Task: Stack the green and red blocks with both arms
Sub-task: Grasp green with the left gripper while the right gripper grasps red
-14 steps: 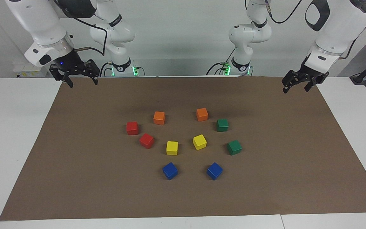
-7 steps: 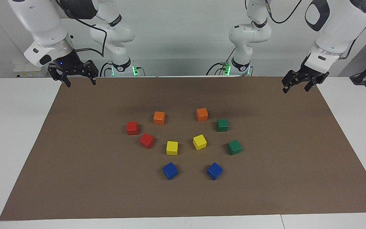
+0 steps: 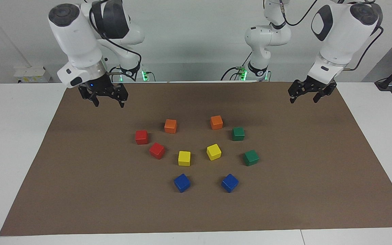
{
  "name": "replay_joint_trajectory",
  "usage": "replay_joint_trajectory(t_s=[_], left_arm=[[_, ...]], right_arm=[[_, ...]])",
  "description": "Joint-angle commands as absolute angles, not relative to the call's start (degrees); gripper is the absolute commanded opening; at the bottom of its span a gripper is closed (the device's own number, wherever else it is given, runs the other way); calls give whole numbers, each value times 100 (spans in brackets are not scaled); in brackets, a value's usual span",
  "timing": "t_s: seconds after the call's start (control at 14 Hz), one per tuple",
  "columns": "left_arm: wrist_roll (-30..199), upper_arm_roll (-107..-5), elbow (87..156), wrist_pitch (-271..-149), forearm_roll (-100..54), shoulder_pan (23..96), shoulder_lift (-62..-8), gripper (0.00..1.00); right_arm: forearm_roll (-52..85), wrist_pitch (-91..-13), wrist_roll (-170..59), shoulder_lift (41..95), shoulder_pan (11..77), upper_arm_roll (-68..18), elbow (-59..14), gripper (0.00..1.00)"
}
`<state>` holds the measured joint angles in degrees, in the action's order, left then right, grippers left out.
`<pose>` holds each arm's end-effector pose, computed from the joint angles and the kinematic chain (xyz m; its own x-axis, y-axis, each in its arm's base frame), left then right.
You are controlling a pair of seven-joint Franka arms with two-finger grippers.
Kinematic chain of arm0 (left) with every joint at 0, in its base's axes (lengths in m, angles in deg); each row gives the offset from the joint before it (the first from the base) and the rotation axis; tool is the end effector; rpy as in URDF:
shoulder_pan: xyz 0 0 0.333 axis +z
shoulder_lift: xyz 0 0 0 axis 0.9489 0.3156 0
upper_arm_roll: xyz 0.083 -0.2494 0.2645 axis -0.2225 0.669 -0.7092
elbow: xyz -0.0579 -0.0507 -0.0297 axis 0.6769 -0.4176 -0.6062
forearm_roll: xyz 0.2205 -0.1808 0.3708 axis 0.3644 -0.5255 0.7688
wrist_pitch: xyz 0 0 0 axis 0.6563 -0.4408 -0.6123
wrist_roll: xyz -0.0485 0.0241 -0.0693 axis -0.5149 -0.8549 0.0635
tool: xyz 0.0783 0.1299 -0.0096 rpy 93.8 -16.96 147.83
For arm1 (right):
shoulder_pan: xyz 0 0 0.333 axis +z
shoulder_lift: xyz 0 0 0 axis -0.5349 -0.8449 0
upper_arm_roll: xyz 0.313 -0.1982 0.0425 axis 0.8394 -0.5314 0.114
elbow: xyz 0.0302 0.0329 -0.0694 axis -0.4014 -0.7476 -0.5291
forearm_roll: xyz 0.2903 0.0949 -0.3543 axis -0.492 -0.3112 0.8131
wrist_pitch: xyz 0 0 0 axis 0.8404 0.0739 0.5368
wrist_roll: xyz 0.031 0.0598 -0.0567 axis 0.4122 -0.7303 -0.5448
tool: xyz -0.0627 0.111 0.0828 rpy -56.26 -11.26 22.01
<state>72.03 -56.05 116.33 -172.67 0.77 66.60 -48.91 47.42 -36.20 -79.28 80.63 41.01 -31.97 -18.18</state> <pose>0.6061 -0.0913 0.5595 0.9959 -0.0902 0.0094 -0.0903 -0.9958 0.0144 0.6468 0.1010 0.5326 0.9930 -0.1174 -0.0106 -0.1174 -0.9931 0.0029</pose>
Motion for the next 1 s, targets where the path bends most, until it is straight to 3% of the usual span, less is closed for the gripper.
replay_joint_trajectory(t_s=[0.0,0.57,0.79,0.93], left_arm=[[7266,-5667,12263,-17746,67,6196,-5151,100],[7450,-5658,13239,-18836,-100,5385,-4914,100],[7582,-5658,13860,-19228,-162,5201,-5019,100],[7784,-5658,13846,-19532,-171,5139,-4984,100]], right_arm=[[4733,-4299,-8404,7801,4305,-3200,-2102,100],[4742,-6032,-7879,7774,4447,-3200,-3509,100],[4742,-6113,-7544,7774,4455,-3200,-3677,100],[4742,-6130,-7474,7792,4455,-3200,-3869,100]])
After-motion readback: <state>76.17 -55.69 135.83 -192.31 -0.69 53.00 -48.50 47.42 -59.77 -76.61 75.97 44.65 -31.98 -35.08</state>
